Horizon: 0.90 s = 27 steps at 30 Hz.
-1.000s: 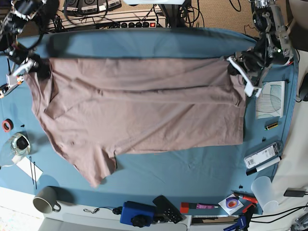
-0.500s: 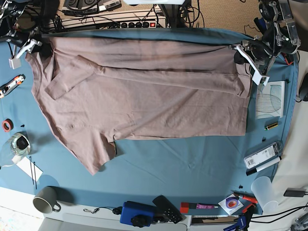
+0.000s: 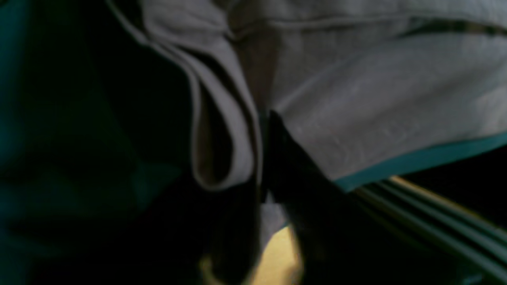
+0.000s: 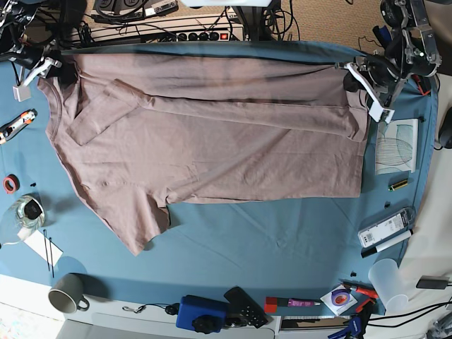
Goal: Fold the T-shirt properly
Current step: 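Lay the shoulder edge down and open both grippers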
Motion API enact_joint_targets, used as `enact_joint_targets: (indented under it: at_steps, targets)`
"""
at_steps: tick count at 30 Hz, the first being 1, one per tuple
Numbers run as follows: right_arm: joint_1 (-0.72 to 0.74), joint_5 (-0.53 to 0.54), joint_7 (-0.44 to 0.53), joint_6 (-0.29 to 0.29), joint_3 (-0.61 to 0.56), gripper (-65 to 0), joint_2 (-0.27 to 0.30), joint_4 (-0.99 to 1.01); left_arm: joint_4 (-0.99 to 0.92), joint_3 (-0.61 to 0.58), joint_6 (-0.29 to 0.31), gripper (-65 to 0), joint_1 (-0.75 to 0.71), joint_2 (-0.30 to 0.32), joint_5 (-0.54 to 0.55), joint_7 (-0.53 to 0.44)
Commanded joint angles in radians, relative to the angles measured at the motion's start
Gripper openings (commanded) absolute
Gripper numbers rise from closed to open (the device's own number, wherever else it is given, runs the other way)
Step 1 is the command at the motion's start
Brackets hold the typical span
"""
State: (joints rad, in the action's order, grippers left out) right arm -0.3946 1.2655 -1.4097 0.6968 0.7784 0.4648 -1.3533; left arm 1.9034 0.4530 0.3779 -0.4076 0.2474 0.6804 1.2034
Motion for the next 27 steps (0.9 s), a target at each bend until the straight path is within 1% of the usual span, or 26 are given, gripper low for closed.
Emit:
enact_joint_targets:
  at_steps: [1, 2, 3, 4, 5, 8, 10, 13, 17, 21, 24, 27]
  targets:
    - [0.005, 0.021, 0.013, 0.001, 0.01, -53.9, 0.026, -0.014, 0.008, 0.004, 0.01, -49.6, -0.008, 0.01, -0.013, -0.001]
    - [0.008, 0.022, 0.013, 0.001, 0.01, -50.7, 0.027, -0.014, 0.008, 0.004, 0.013, -43.5, -0.008, 0.01, -0.013, -0.015]
    - [0.01, 0.022, 0.013, 0.001, 0.01, -49.2, 0.031, -0.015, 0.01, 0.004, 0.013, -38.9, -0.007, 0.01, -0.013, -0.031]
    - [0.01, 0.028, 0.013, 0.001, 0.01, -49.2, 0.038, -0.015, 0.014, 0.004, 0.013, -36.2, -0.008, 0.01, -0.014, -0.043]
    - [0.01, 0.033, 0.013, 0.001, 0.01, -49.2, 0.047, -0.015, 0.02, 0.004, 0.013, -35.0, -0.007, 0.01, -0.014, -0.045]
    - [0.019, 0.051, 0.013, 0.001, 0.03, -49.2, 0.069, -0.015, 0.066, 0.004, 0.013, -34.9, -0.008, 0.011, -0.015, -0.045]
    - [0.043, 0.082, 0.013, 0.001, 0.08, -49.2, 0.07, -0.015, 0.112, 0.005, 0.013, -34.9, -0.008, 0.01, -0.02, -0.045]
    - [0.085, 0.131, 0.013, 0.001, 0.167, -49.2, 0.07, -0.015, 0.184, 0.016, 0.012, -34.9, -0.008, 0.01, -0.064, -0.061]
    - [0.15, 0.134, 0.013, 0.001, 0.256, -49.2, 0.073, -0.015, 0.232, 0.055, -0.022, -34.9, -0.012, 0.01, -0.11, -0.103]
    - [0.192, 0.192, 0.013, 0.001, 0.263, -49.2, 0.105, -0.015, 0.234, 0.1, -0.026, -34.9, -0.011, 0.011, -0.113, -0.158]
    - [0.212, 0.193, 0.013, 0.001, 0.263, -49.2, 0.129, -0.015, 0.233, 0.135, -0.026, -34.9, -0.011, 0.011, -0.113, -0.145]
    - [0.212, 0.192, 0.013, 0.001, 0.263, -49.2, 0.141, -0.015, 0.233, 0.166, -0.026, -34.9, -0.011, 0.011, -0.111, -0.158]
